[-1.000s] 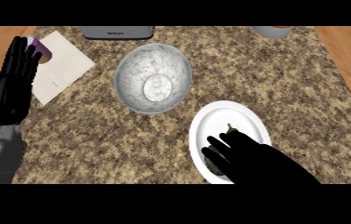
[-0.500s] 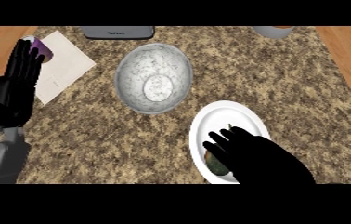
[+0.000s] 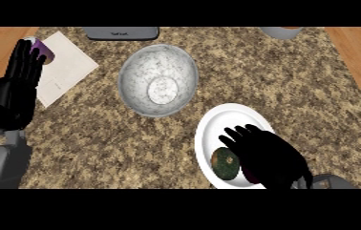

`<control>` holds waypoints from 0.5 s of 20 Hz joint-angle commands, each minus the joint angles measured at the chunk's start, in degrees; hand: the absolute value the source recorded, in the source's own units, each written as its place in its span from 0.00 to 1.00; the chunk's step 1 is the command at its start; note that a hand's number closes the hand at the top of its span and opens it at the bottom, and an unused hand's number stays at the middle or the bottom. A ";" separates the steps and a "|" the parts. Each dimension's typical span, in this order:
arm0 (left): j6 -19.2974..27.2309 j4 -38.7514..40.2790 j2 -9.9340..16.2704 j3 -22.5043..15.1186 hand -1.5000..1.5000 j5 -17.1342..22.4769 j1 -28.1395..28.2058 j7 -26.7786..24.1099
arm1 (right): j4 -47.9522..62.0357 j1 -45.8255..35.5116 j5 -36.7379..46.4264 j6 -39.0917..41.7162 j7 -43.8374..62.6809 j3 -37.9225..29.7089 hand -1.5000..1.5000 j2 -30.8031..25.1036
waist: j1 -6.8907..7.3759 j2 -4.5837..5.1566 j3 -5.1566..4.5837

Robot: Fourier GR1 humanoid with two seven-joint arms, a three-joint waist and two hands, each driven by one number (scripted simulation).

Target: Pick the eggplant from the plate and place it in the bowl

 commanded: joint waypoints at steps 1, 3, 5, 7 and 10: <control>-1.20 0.01 -0.78 1.13 0.50 -0.65 1.29 -1.05 | 2.42 4.13 6.63 -0.51 -6.27 -1.65 0.00 -1.20 | -0.07 -0.02 0.00; -1.85 0.69 -2.41 0.74 0.50 -1.29 3.35 -4.23 | 6.95 2.43 9.00 -2.27 -11.28 -2.86 0.00 0.16 | 0.11 0.03 0.00; -3.75 1.75 0.51 3.48 0.50 0.23 -0.17 -0.35 | 8.58 2.71 11.09 -1.28 -13.72 -4.10 0.00 0.34 | 0.04 0.01 0.00; -3.33 1.87 -0.95 2.98 0.50 -1.45 -0.28 -1.39 | 6.17 5.71 13.25 -1.24 -12.88 -3.47 0.00 3.17 | -0.11 -0.03 -0.01; -2.66 2.44 -1.96 2.54 0.50 -2.58 -0.86 -1.73 | 11.87 5.03 15.48 -2.79 -18.86 -2.42 0.00 4.65 | 0.02 0.02 0.00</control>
